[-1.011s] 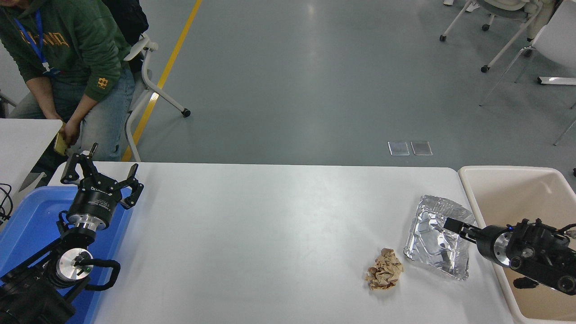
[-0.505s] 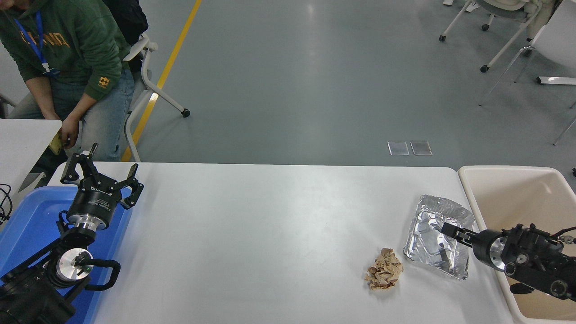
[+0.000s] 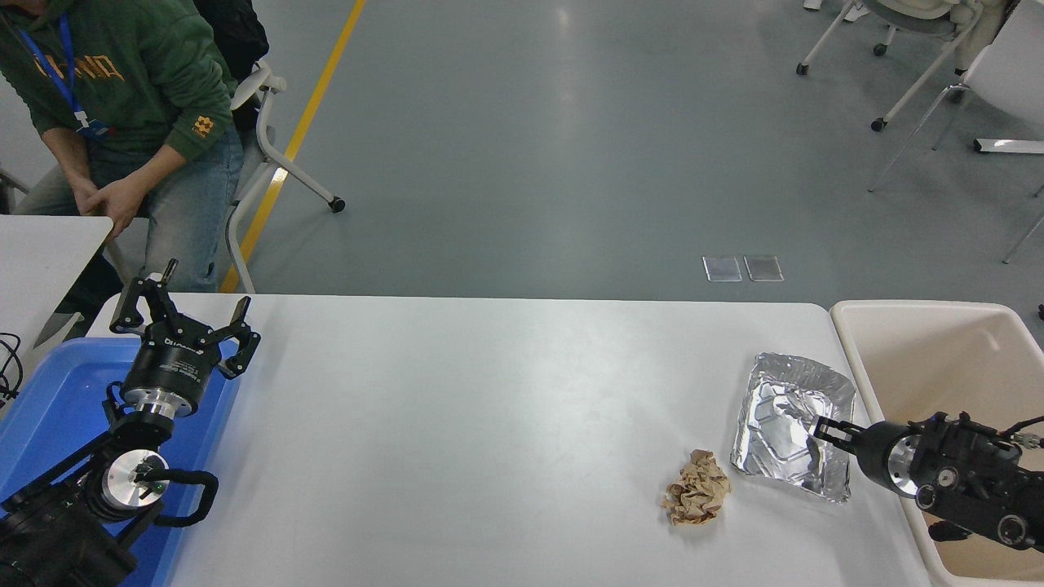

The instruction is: Clean the table surface

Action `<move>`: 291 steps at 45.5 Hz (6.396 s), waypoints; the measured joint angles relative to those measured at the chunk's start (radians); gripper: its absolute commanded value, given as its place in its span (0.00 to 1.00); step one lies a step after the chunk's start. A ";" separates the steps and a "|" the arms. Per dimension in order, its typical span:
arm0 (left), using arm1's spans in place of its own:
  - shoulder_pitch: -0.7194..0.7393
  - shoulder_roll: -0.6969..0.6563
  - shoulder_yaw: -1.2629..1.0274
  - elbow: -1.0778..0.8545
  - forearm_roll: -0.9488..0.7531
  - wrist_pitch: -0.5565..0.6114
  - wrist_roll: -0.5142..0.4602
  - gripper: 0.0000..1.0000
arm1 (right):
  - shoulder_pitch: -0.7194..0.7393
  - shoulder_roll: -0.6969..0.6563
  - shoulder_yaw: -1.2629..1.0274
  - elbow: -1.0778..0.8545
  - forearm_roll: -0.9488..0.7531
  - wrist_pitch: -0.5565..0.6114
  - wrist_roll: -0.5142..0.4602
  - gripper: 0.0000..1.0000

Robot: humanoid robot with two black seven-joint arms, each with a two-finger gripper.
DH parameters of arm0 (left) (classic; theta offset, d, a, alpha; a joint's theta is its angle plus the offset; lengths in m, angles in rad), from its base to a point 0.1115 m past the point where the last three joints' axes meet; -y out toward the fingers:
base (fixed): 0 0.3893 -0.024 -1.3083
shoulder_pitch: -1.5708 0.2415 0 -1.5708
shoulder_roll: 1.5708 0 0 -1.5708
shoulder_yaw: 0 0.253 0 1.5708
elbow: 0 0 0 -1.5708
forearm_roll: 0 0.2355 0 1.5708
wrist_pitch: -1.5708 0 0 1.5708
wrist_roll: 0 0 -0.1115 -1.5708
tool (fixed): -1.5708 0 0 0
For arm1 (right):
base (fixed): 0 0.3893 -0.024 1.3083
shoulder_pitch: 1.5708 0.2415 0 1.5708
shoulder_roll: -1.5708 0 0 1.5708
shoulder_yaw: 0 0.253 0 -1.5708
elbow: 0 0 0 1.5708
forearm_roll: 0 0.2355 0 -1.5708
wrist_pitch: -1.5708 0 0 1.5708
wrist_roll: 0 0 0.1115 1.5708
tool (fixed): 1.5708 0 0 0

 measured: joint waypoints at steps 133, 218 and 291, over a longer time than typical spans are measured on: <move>0.000 0.000 0.000 0.000 0.000 0.000 0.000 0.99 | 0.400 -0.567 -0.010 0.305 -0.027 0.334 0.142 0.00; 0.000 0.000 0.000 0.000 0.000 0.000 0.000 0.99 | -0.118 0.081 -0.027 -0.905 0.147 0.170 0.287 0.00; 0.000 0.000 0.000 0.000 0.000 0.000 0.000 0.99 | -0.146 0.098 -0.025 -0.914 0.265 0.108 0.242 0.99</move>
